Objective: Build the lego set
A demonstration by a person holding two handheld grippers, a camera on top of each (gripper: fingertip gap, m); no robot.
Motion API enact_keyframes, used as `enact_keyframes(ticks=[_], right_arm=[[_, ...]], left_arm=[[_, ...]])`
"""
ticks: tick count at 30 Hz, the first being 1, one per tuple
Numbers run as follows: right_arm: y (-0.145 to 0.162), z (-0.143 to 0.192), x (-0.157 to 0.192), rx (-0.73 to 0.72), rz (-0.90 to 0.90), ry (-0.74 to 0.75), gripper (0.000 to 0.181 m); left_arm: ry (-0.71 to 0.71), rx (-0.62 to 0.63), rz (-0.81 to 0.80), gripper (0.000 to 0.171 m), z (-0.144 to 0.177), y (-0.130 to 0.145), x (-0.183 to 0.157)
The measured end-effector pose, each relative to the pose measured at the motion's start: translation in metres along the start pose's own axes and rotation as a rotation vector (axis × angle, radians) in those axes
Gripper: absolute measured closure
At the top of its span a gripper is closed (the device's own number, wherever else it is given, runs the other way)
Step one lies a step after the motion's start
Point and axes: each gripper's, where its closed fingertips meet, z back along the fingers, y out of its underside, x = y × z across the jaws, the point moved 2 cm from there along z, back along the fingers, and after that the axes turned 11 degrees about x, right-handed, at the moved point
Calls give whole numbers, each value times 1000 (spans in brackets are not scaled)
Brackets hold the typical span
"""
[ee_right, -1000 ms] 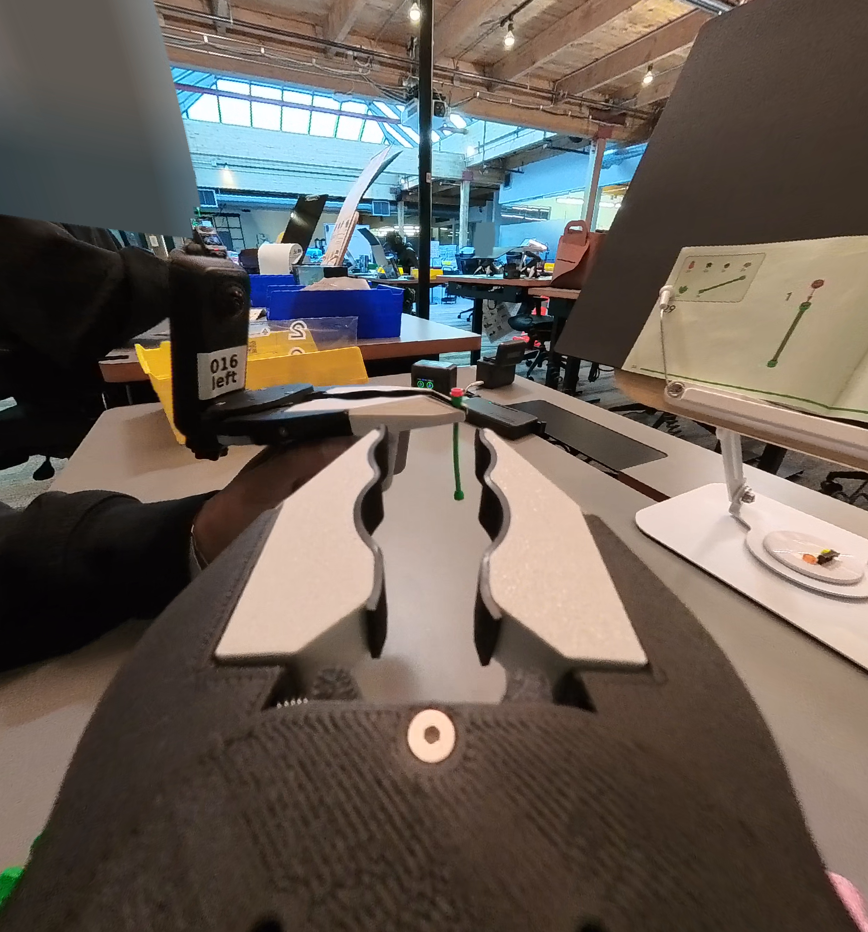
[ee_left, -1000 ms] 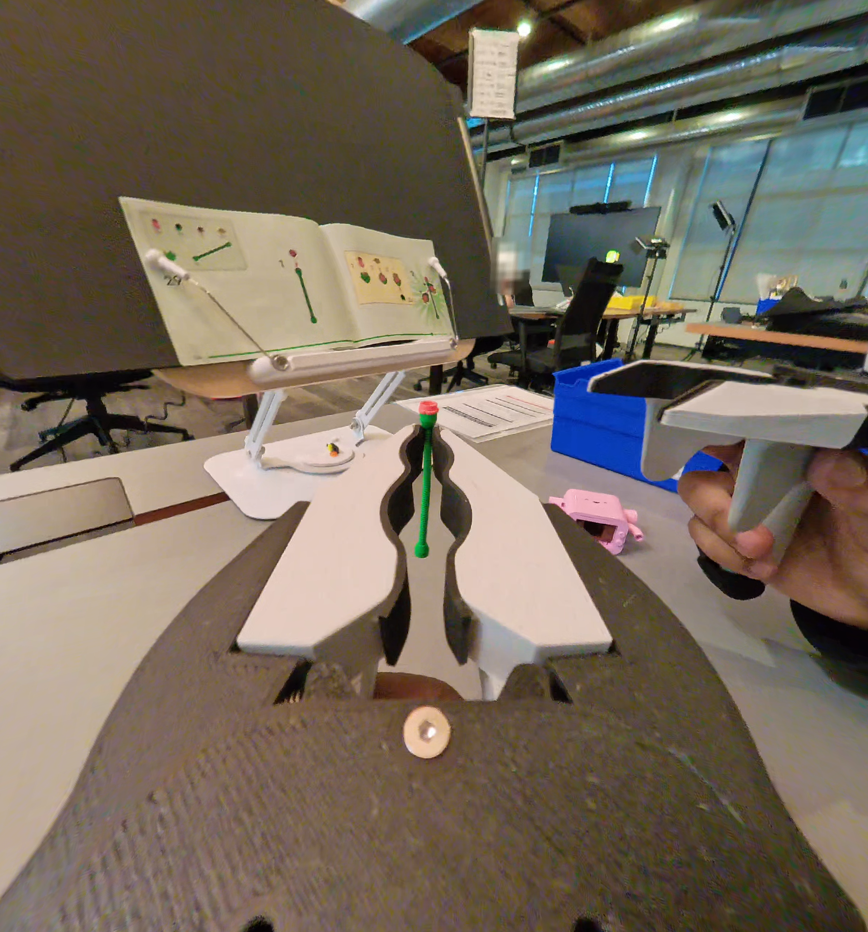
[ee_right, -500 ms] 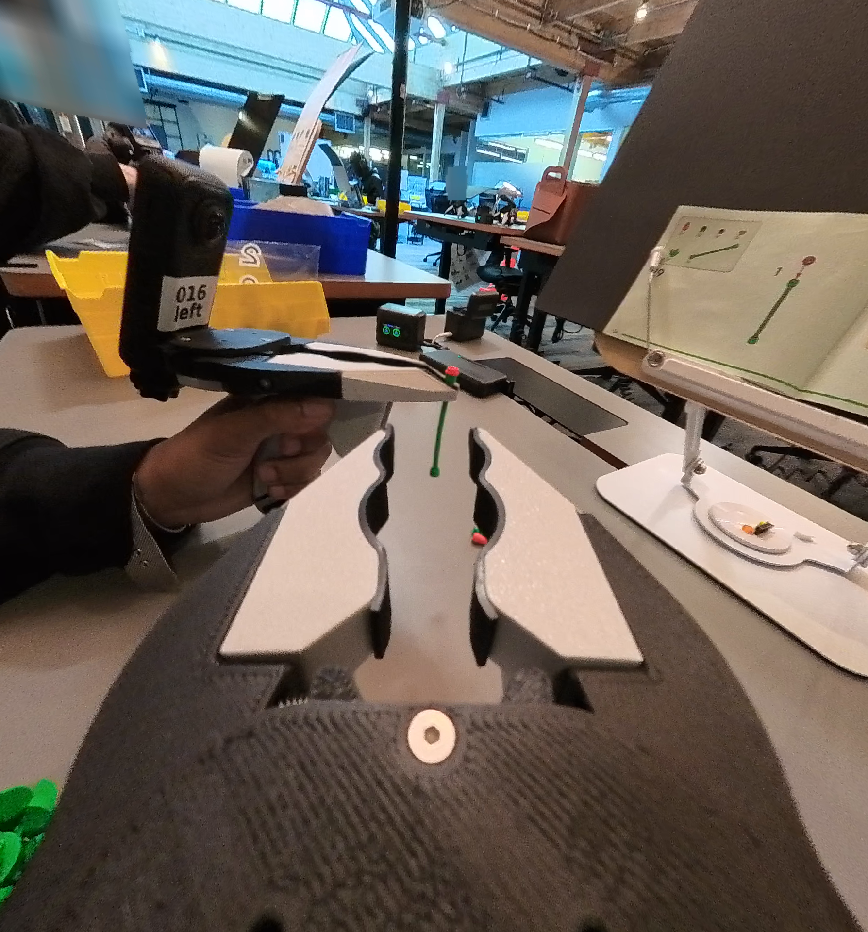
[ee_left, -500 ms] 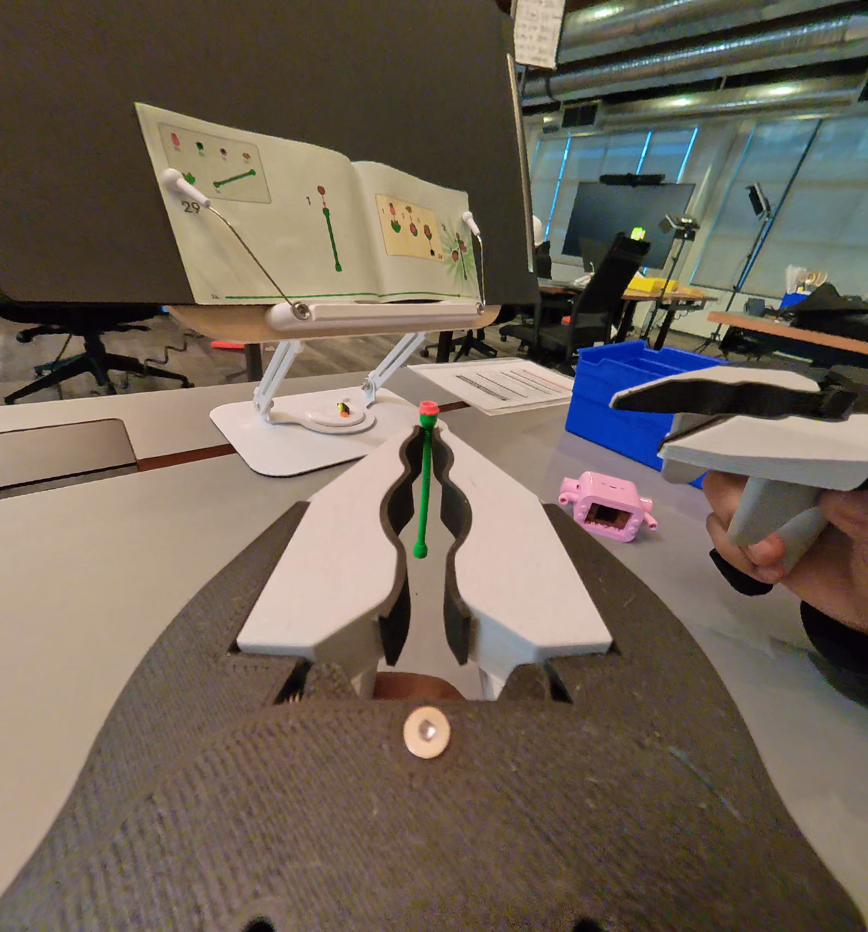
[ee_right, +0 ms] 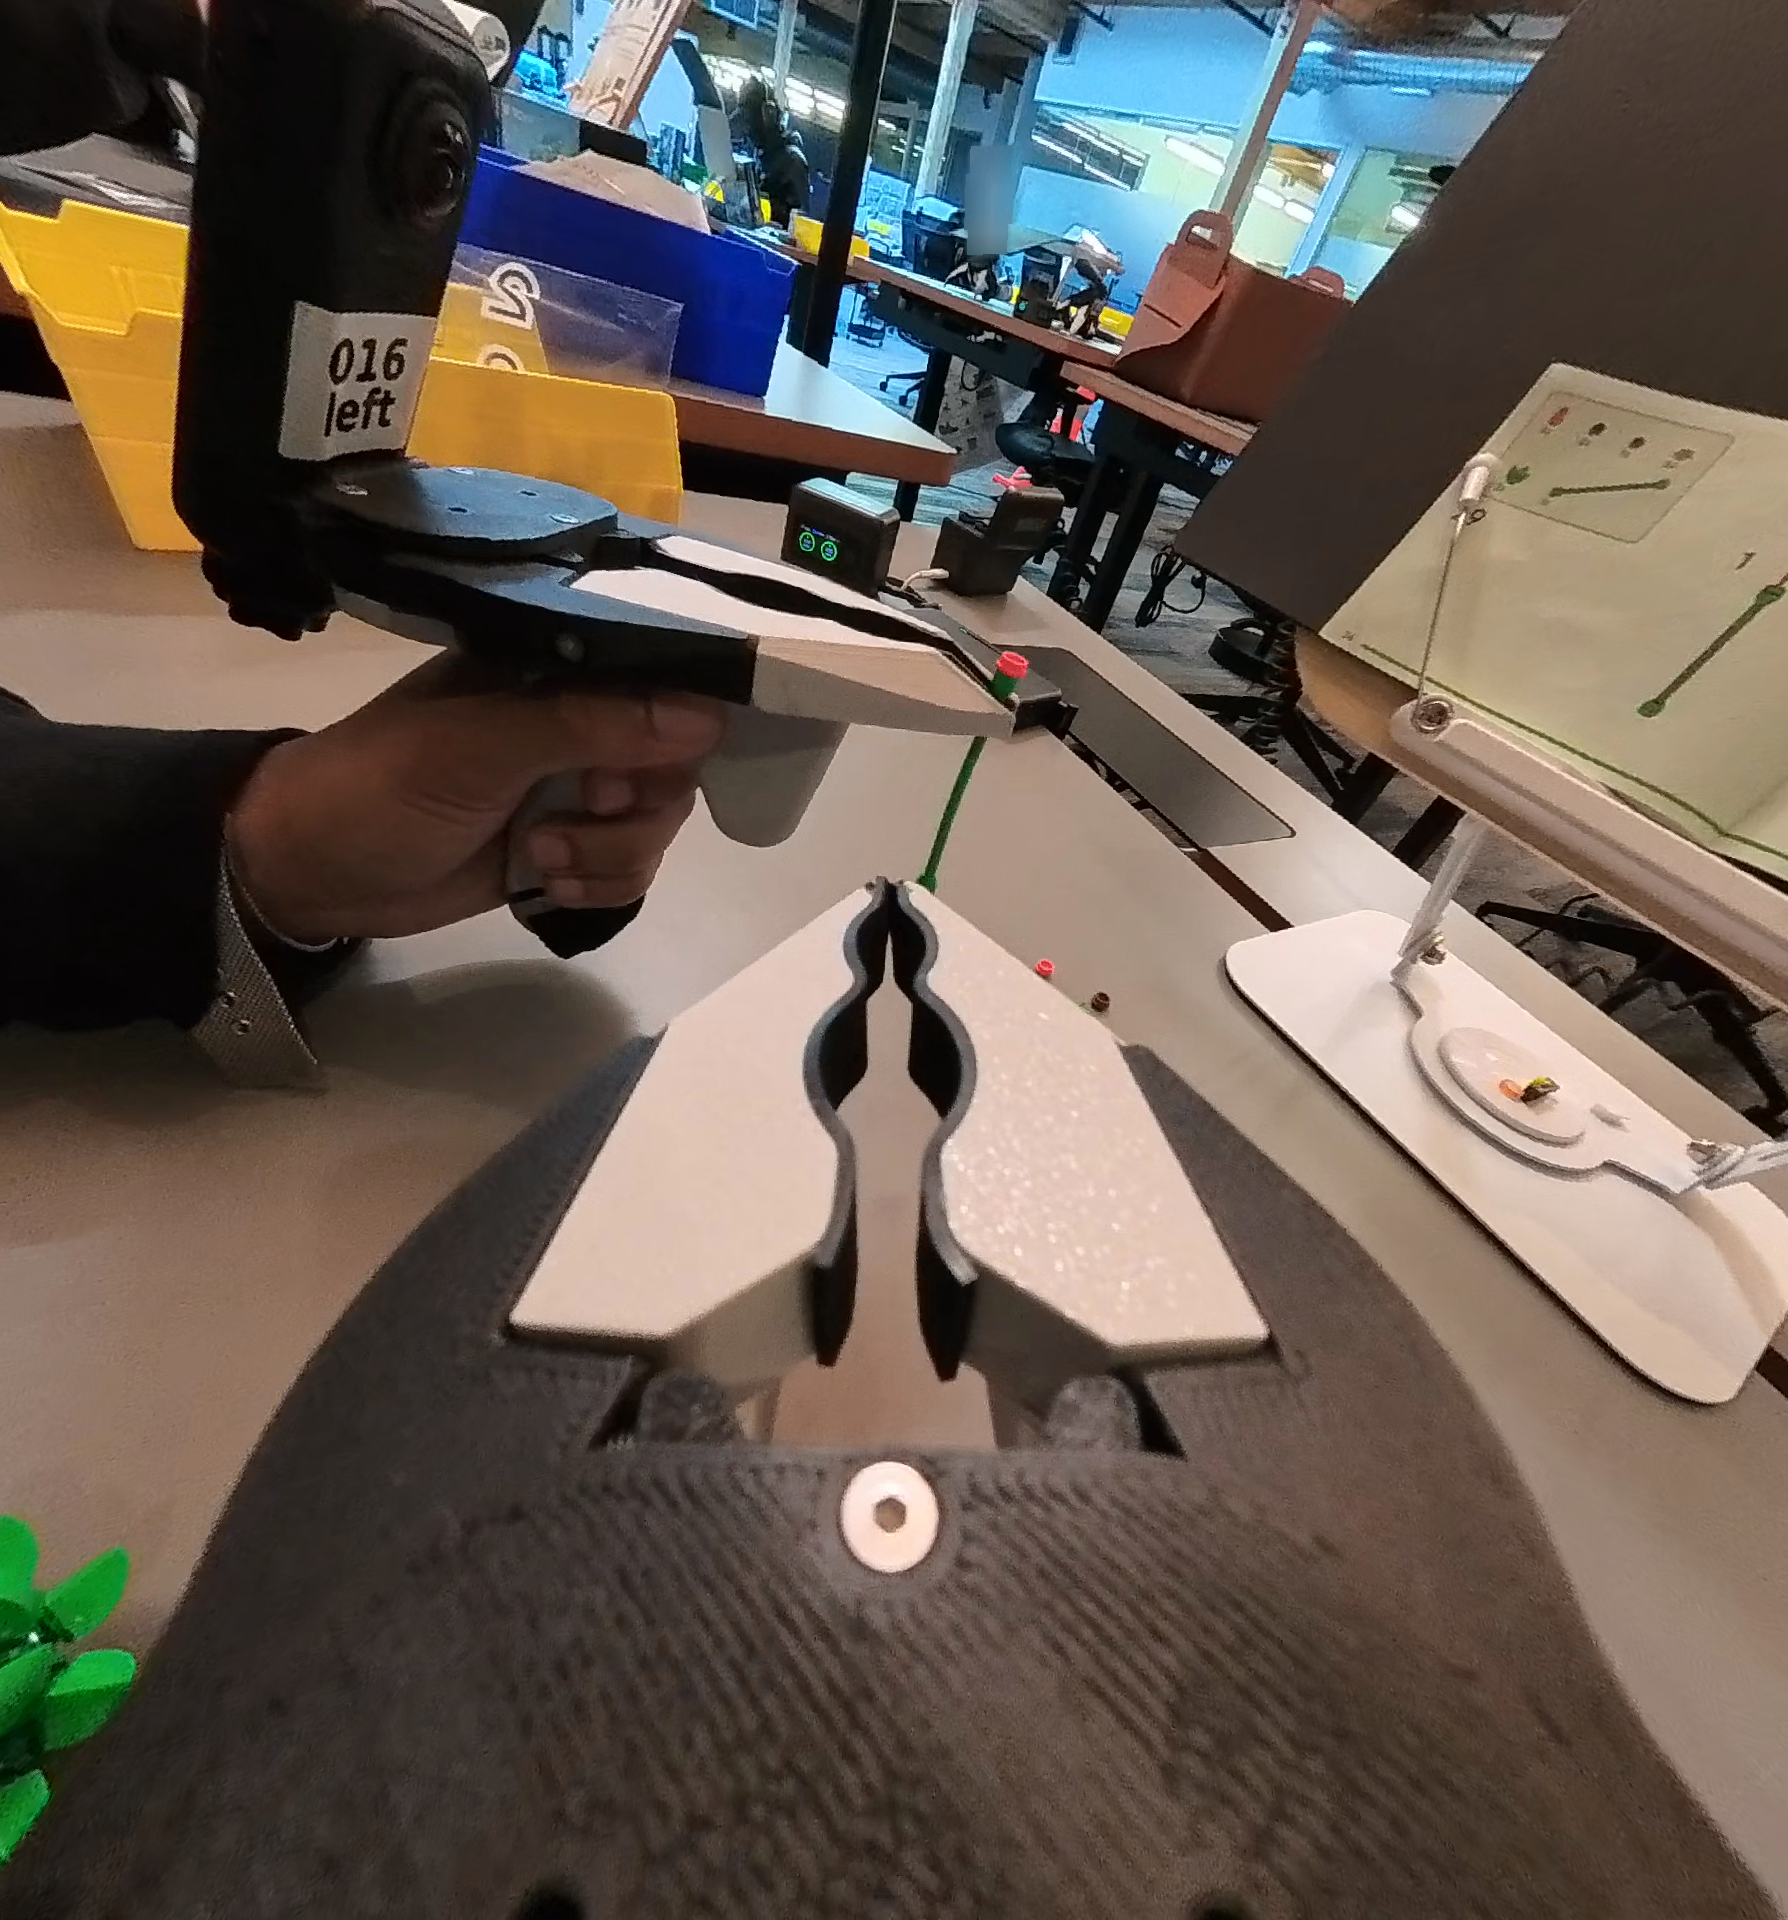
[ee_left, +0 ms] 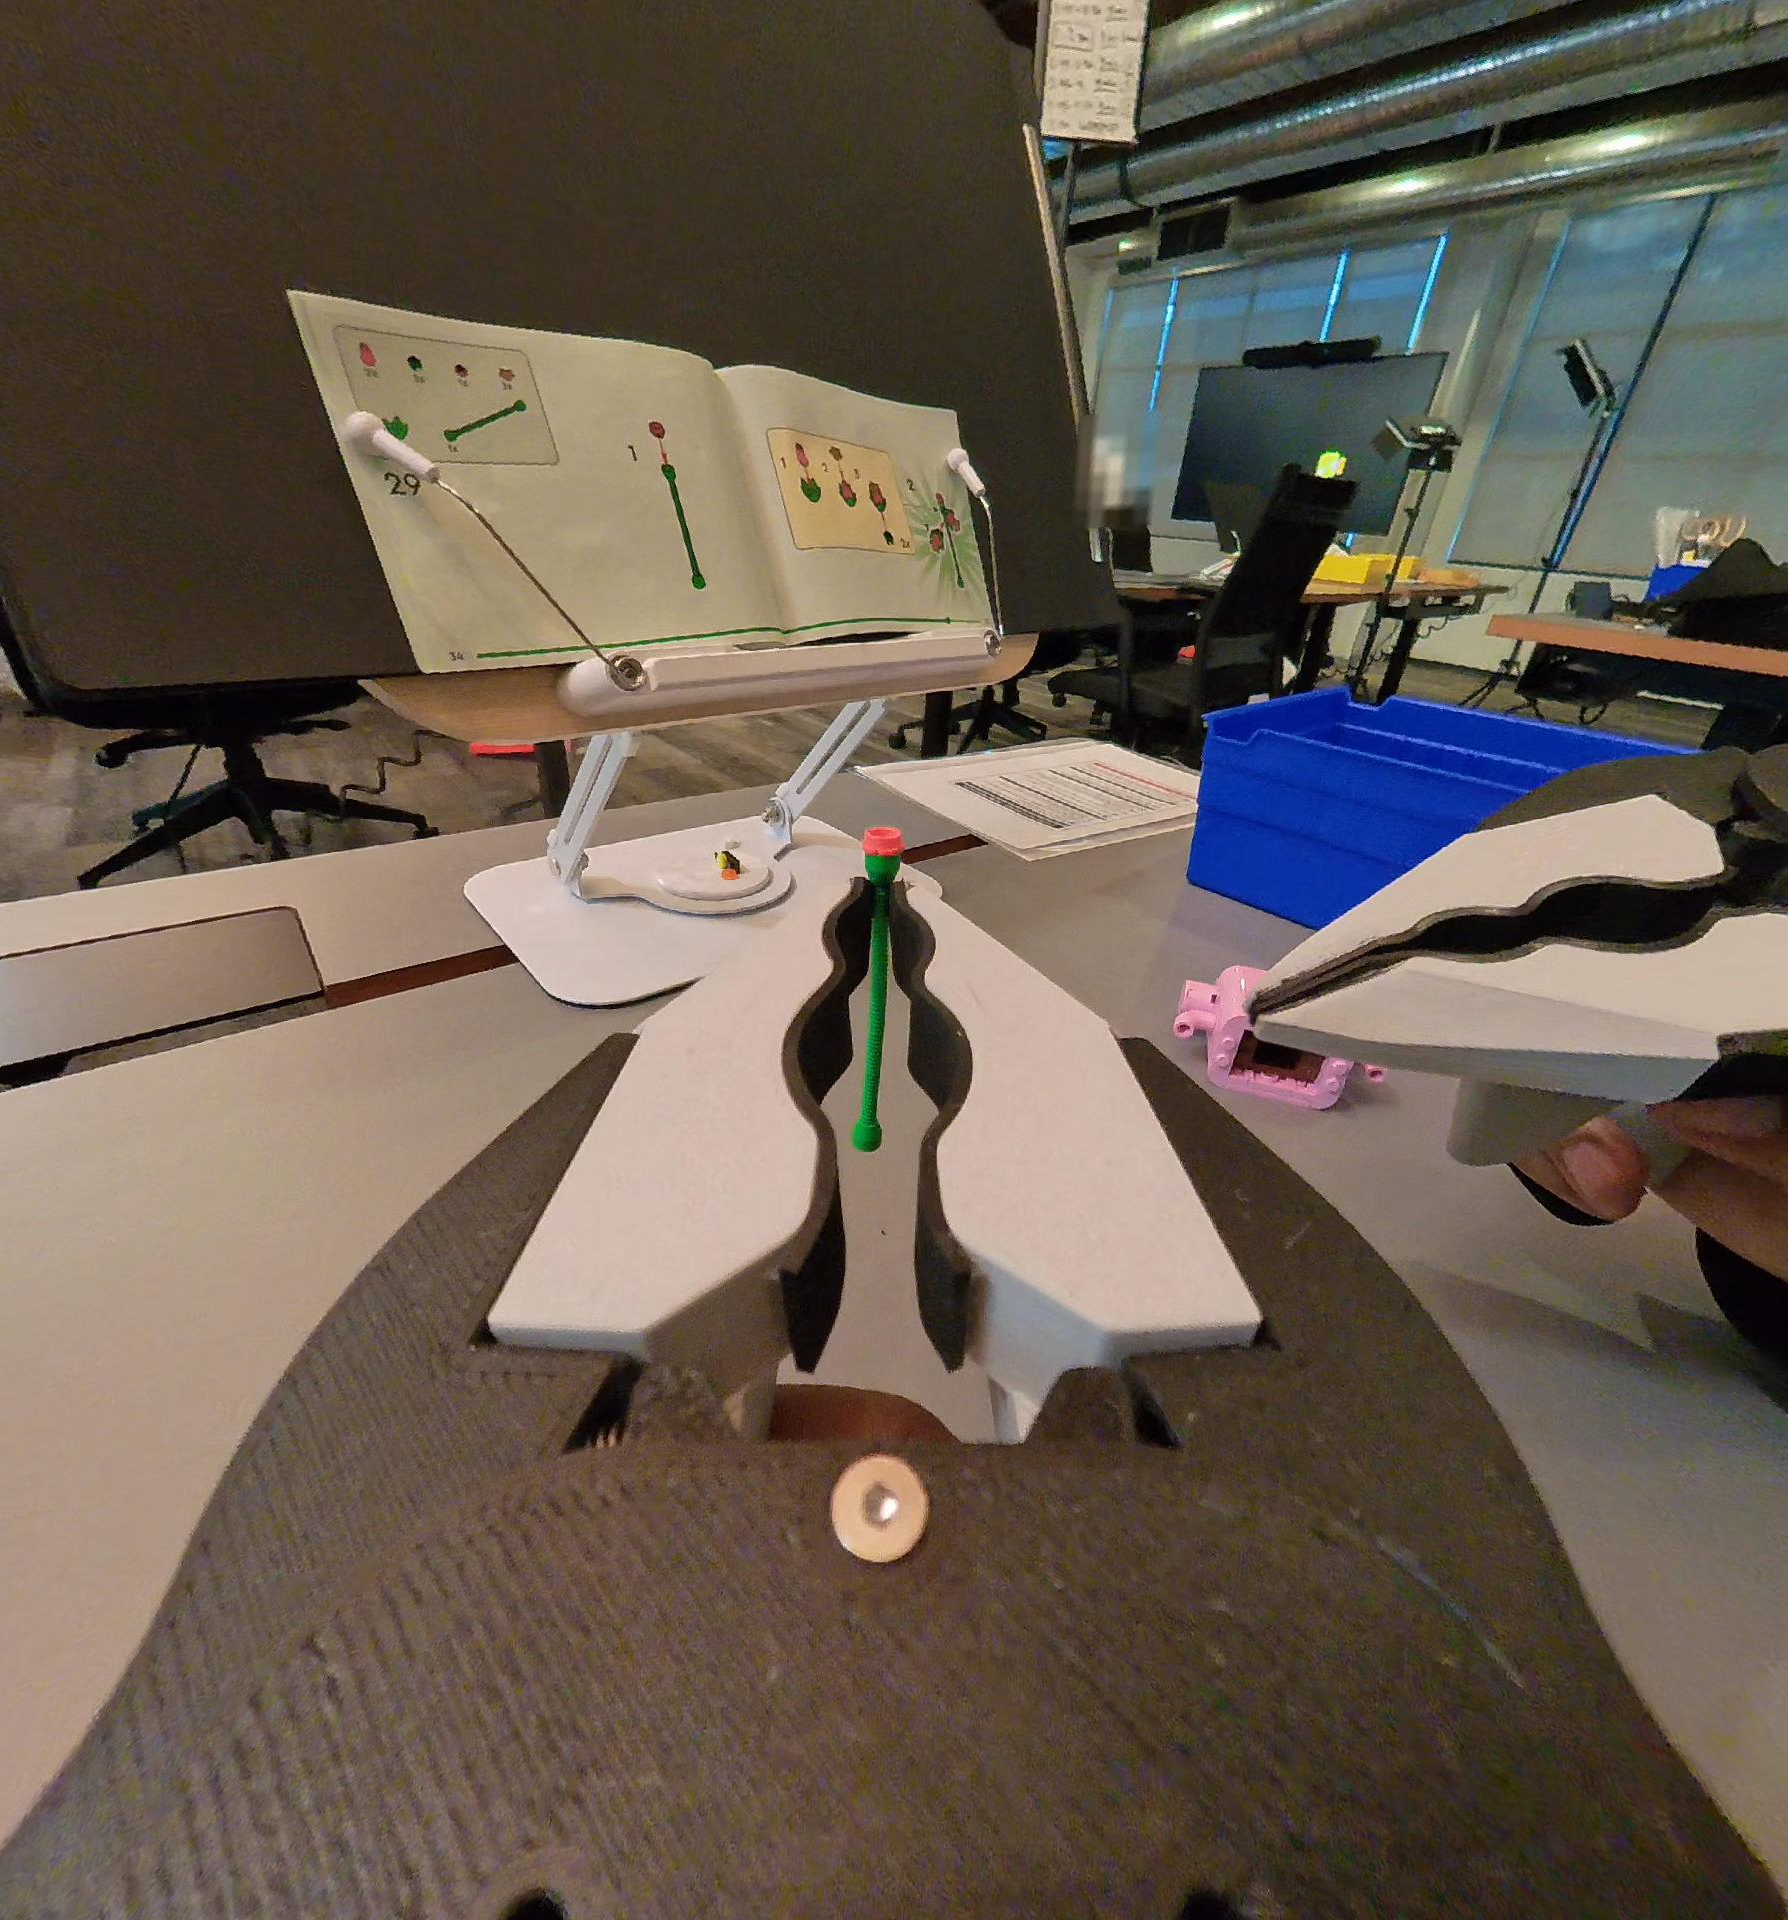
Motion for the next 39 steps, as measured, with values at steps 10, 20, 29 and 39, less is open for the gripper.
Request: enact_keyframes(ticks=[10,20,29,39], right_arm=[[2,-1,-1,9,1,9,181],[1,-3,3,12,22,9,181],[2,-4,5,18,17,-2,181],[27,-24,5,158,-173,-78,165]], left_arm=[[0,0,-4,171,0,1,0],[21,10,-21,171,-2,1,-4],[-23,5,-32,171,0,0,1],[-191,-3,1,171,12,-5,33]])
